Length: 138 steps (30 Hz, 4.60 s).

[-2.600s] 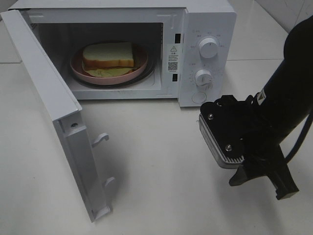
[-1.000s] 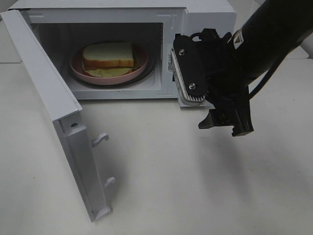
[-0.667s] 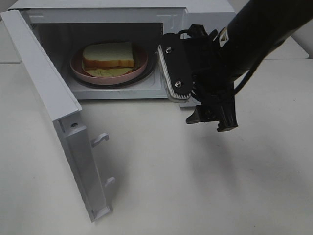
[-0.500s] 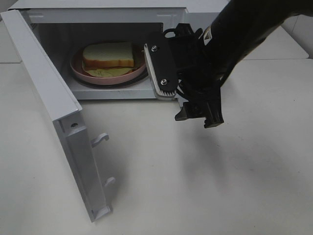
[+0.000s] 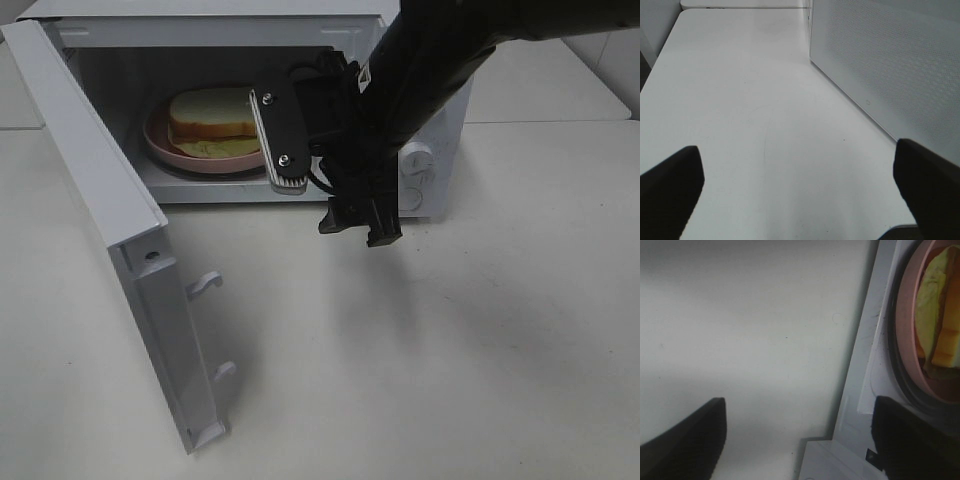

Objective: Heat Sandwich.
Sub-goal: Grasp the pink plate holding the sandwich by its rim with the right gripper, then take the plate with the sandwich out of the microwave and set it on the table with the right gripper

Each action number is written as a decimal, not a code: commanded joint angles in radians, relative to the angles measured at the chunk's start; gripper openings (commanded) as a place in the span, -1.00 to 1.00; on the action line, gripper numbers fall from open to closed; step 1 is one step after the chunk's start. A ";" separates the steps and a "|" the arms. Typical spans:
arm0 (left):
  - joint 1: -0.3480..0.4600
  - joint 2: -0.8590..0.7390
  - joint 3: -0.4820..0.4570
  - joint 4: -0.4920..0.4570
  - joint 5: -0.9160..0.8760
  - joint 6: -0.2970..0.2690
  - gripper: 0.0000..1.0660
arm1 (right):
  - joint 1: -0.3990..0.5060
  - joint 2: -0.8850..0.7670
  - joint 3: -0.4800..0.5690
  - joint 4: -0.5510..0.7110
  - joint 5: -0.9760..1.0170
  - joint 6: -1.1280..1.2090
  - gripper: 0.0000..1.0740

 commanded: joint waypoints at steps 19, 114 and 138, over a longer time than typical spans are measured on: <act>-0.004 -0.017 0.002 -0.001 -0.013 -0.002 0.83 | 0.008 0.218 -0.241 0.000 0.001 0.086 0.42; -0.004 -0.017 0.002 0.004 -0.013 -0.002 0.83 | 0.001 0.633 -0.737 -0.125 0.079 0.271 -1.00; -0.004 -0.017 0.002 0.004 -0.013 -0.002 0.83 | 0.005 0.602 -0.737 -0.110 0.172 0.196 -1.00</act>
